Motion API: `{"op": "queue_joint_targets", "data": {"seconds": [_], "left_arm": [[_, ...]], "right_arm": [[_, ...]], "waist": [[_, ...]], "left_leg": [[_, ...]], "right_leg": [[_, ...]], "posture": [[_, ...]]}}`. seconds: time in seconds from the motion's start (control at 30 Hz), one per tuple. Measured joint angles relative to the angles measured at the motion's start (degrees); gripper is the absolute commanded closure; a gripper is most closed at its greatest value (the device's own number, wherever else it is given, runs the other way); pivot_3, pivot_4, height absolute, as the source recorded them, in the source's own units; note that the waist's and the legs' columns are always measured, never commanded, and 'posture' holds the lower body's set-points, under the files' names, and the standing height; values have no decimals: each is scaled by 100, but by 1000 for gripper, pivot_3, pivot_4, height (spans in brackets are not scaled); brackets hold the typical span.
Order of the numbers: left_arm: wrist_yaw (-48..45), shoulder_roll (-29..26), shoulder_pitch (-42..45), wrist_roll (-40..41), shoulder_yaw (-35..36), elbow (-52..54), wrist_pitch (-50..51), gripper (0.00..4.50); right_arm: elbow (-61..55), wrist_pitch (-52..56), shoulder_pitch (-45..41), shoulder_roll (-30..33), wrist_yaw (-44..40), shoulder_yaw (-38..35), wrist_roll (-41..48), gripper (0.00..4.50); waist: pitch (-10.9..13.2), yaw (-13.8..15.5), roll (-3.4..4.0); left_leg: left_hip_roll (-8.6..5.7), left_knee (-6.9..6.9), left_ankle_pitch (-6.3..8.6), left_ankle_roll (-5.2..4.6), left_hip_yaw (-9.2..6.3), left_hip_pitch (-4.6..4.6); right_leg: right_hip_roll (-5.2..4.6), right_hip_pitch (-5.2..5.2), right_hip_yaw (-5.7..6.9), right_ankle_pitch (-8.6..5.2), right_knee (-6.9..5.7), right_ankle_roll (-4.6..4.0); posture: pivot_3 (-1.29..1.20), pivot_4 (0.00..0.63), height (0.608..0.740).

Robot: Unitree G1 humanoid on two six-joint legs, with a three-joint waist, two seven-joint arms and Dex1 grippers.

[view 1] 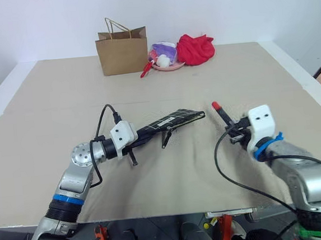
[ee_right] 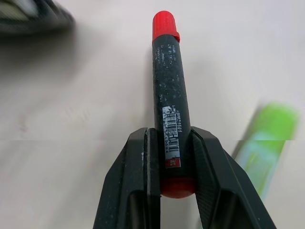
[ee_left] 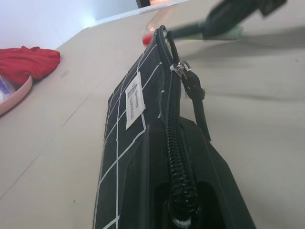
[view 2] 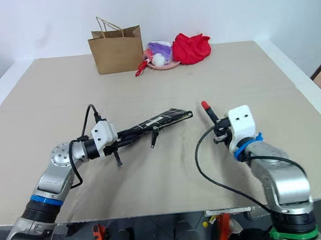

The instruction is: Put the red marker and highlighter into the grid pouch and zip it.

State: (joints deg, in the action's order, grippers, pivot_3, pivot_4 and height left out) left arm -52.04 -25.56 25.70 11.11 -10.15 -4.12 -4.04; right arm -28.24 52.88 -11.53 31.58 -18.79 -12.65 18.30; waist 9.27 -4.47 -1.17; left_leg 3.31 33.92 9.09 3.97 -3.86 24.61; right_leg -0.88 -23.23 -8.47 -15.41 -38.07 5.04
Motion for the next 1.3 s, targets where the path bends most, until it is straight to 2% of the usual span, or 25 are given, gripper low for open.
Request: {"op": "queue_joint_targets", "data": {"seconds": [0.17, 0.3, 0.43, 1.3], "left_arm": [[-24, 3, 8, 8, 0, -44, 0, 4500], [-72, 3, 8, 8, -1, -45, 0, 4500], [-78, 3, 8, 7, -1, -44, 0, 4500], [141, 144, -25, -106, -4, -31, -59, 4500]], "right_arm": [[-247, -130, 196, 932, -1618, -572, 1089, 3896], [-289, -299, 226, 1473, -2298, -678, 1407, 3896], [-302, -322, 225, 1670, -2631, -670, 1676, 3896], [-177, -106, 230, 1906, -2468, 31, 1642, 3896]], "waist": [[4, 12, -2], [5, 11, -3], [6, 14, -5], [7, 22, -6]], "left_leg": [[-2, 3, 0, 0, 0, 3], [-2, 3, 0, 0, 0, 0], [-3, 5, 0, 0, 0, 1], [-2, 5, 0, 0, 0, 1]], "right_leg": [[-2, 3, 0, -1, 1, 2], [-2, 3, 0, 0, 1, 1], [-2, 3, 0, 0, 1, 2], [-2, 3, 0, 0, 1, 3]], "posture": [[0, 150, 740], [0, 150, 740], [0, 150, 740], [0, 150, 740]]}}
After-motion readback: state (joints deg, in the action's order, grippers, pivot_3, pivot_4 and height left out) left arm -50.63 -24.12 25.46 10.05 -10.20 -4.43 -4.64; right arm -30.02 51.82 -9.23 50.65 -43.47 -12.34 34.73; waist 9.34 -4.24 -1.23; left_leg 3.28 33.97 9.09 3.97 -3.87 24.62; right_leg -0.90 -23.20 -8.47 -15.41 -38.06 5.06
